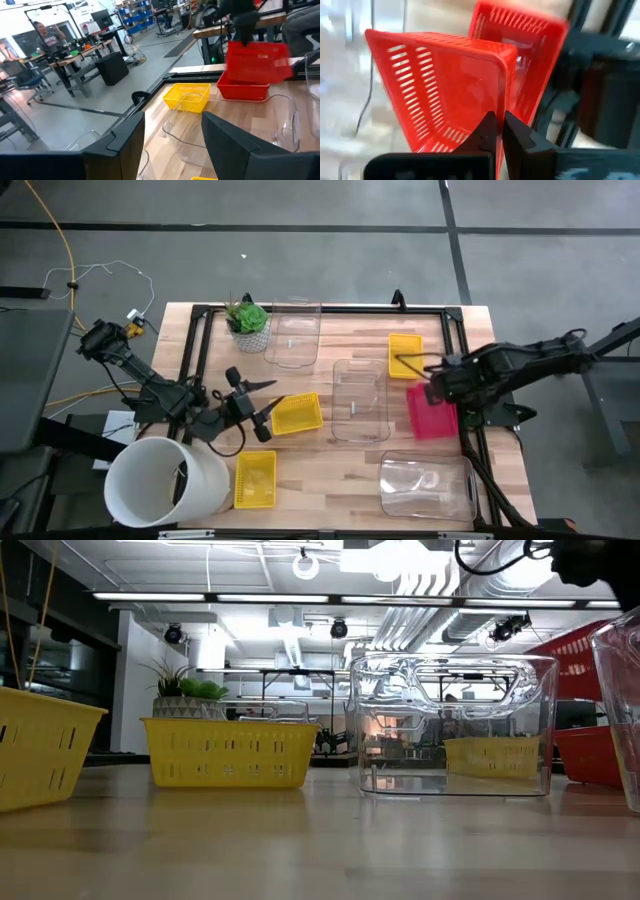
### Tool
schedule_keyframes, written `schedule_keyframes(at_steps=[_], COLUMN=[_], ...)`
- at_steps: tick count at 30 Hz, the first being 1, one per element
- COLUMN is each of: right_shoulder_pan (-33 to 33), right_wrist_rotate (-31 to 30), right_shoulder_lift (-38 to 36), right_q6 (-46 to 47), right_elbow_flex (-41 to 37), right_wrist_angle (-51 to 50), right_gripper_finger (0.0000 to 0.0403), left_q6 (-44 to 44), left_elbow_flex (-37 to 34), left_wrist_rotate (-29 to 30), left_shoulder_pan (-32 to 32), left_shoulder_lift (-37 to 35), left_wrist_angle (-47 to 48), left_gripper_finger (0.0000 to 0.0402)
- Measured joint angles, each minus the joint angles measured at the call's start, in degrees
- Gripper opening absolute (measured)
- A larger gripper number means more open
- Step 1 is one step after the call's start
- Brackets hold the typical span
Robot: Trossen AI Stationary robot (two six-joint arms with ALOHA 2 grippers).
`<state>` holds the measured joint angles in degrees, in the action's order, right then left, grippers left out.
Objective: Stack baskets by color
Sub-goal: Stack the left red bin on the stacked red bin
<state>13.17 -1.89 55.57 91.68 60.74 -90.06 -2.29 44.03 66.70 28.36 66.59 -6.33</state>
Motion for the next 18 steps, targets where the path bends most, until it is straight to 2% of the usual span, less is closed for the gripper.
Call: schedule_keyframes(at_steps=[3,8,15,18], right_shoulder_pan=[-3.2,-8.0,-11.6,-12.5], right_wrist_rotate=[-2.6,-2.6,2.4,2.0], right_shoulder_lift=[-2.6,-6.4,-9.2,-9.2], right_q6=[-0.1,-0.7,-6.3,-7.4], right_elbow_flex=[-2.5,-6.8,-9.1,-9.1], right_wrist_angle=[0.1,0.1,0.1,0.1], right_gripper_finger=[0.0,0.0,0.0,0.0], left_q6=[-1.0,-1.4,-1.4,-1.4], left_elbow_flex=[0.0,0.0,0.0,0.0], left_wrist_rotate=[-0.7,-0.7,-1.1,-2.3], left_shoulder_pan=[-0.7,-1.7,-2.5,-2.5], left_shoulder_lift=[0.0,0.0,0.0,0.0], left_wrist_angle=[0.0,0.0,0.0,0.0], left_gripper_finger=[0.0184,0.0184,0.0184,0.0184])
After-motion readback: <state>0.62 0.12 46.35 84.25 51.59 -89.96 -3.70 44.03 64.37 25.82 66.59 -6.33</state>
